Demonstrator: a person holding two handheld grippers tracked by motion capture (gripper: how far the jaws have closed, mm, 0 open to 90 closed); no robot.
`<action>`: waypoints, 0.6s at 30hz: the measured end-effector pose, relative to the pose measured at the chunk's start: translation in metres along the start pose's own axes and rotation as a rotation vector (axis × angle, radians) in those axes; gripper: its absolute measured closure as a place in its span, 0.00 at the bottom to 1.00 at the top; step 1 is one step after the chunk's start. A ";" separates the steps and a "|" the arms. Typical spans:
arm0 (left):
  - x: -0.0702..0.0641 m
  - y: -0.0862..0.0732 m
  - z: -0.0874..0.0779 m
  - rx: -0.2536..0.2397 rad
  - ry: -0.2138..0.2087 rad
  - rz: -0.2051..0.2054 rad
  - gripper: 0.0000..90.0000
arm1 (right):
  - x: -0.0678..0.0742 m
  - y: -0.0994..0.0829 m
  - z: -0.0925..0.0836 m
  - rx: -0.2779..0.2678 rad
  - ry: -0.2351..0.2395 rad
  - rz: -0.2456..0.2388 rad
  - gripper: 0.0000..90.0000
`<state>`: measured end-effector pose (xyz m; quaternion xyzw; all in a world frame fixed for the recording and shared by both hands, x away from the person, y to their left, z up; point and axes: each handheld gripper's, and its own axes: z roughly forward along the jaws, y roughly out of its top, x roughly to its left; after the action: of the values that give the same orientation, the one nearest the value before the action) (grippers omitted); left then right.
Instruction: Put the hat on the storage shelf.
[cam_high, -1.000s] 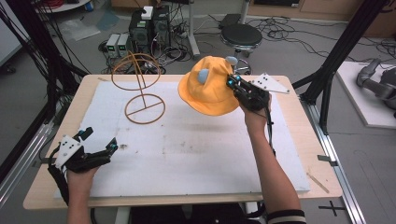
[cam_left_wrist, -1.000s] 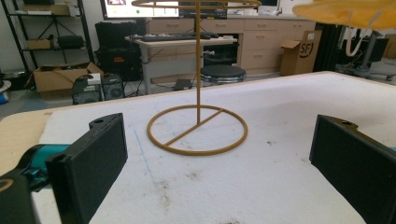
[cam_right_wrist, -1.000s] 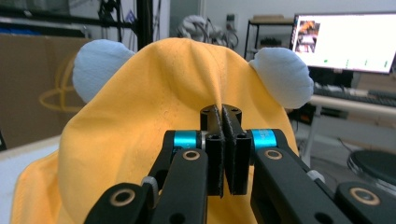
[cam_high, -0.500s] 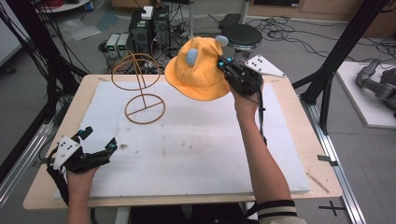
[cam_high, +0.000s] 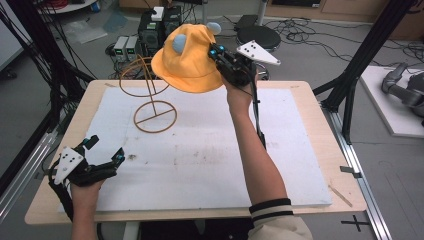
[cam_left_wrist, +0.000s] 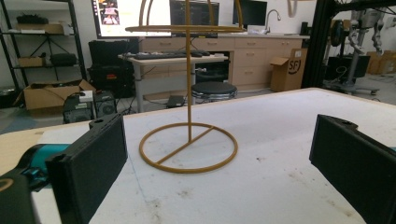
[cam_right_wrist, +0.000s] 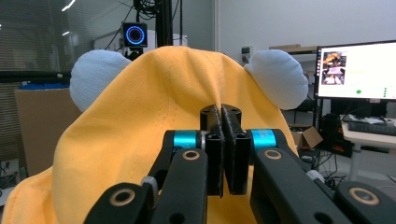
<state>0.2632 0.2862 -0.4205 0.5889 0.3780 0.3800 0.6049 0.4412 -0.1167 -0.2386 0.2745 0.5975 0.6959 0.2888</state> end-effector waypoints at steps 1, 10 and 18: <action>0.000 0.000 0.000 0.000 0.000 0.000 0.05 | 0.002 0.000 0.003 0.000 0.001 0.002 0.99; 0.001 0.001 -0.001 -0.021 -0.009 -0.007 0.05 | 0.020 -0.002 0.037 -0.014 0.025 0.051 0.99; 0.000 0.001 0.000 -0.028 -0.022 -0.011 0.05 | 0.031 -0.002 0.054 -0.032 0.028 0.072 0.99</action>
<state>0.2634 0.2858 -0.4194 0.5824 0.3694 0.3756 0.6191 0.4595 -0.0576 -0.2323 0.2814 0.5800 0.7190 0.2598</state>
